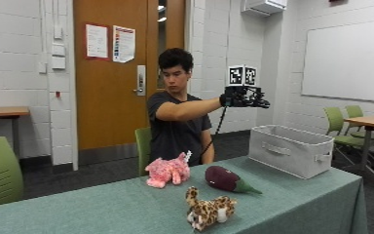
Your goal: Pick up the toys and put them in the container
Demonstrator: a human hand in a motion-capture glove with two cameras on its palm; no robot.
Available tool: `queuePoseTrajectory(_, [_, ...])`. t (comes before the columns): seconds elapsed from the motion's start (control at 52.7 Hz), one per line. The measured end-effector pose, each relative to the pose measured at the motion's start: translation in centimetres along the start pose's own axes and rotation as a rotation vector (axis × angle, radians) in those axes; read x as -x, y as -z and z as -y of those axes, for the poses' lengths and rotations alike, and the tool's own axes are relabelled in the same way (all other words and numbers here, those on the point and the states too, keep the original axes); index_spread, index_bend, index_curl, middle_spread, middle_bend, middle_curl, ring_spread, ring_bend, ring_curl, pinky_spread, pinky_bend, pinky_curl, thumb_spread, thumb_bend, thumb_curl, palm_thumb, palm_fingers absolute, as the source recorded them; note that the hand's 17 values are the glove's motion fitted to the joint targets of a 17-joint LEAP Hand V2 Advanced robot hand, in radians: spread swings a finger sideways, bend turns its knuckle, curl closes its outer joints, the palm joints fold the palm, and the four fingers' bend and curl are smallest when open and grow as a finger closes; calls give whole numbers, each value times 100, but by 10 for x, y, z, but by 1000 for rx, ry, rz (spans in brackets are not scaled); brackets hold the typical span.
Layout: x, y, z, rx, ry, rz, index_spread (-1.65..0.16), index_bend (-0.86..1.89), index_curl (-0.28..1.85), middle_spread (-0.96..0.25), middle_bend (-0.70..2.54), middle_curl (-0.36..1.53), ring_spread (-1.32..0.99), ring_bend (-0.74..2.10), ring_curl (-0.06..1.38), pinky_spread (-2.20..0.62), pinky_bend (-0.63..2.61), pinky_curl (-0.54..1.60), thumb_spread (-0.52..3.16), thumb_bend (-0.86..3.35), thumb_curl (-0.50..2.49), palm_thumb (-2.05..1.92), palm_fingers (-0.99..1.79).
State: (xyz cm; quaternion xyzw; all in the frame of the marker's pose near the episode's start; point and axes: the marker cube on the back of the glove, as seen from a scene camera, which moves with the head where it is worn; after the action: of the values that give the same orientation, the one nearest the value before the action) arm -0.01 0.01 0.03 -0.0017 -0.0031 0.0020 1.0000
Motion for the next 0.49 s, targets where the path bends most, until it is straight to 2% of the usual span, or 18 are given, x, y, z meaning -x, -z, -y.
queuePoseTrajectory(0.19, [3, 2, -3, -6, 2, 2, -19, 18, 12, -5, 24, 12, -18, 19, 6, -3, 47, 17, 75, -14, 0, -21, 11])
queuePoseTrajectory(0.361, [-2, 7, -4, -26, 23, -20, -23, 18, 18, -6, 25, 18, -22, 20, 9, -3, 49, 21, 89, -14, 1, -21, 8])
queuePoseTrajectory(0.493, [-32, 12, -4, -54, 4, -23, -24, 18, 22, -7, 25, 22, -23, 20, 12, -3, 49, 24, 93, -14, 1, -21, 6])
